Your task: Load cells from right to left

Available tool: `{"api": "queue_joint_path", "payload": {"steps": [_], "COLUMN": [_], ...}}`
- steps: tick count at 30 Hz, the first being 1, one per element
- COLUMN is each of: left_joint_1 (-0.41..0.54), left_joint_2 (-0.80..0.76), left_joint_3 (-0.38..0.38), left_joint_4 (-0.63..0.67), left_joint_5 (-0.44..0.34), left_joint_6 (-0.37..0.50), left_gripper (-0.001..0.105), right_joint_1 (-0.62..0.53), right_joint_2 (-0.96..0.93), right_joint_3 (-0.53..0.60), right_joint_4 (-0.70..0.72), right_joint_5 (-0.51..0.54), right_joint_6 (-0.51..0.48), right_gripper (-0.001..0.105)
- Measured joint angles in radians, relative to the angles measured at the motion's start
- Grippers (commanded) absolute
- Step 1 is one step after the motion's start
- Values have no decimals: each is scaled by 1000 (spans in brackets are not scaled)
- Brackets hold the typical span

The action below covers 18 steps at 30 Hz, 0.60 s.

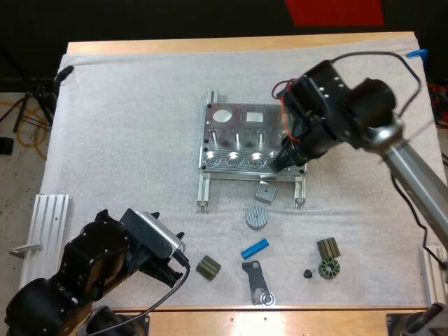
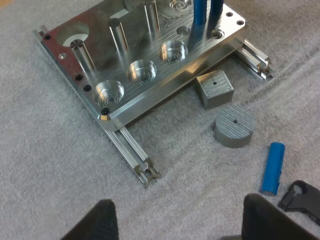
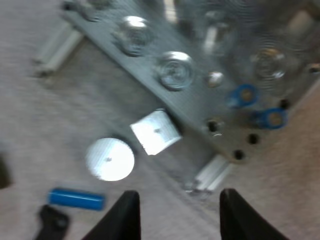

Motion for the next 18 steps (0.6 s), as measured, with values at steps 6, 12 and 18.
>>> {"api": "queue_joint_path", "payload": {"steps": [6,12,18], "left_joint_1": [0,0,0], "left_joint_2": [0,0,0], "left_joint_3": [0,0,0], "left_joint_4": [0,0,0], "left_joint_5": [30,35,35], "left_joint_6": [33,36,36], "left_gripper": [53,53,53], "right_joint_1": [0,0,0], "right_joint_2": [-91,-178,-244], "right_joint_3": [0,0,0], "right_joint_4": [47,55,62], "right_joint_5": [-82,-83,-83], "right_joint_6": [7,7,7], "right_gripper": [38,38,38]}}
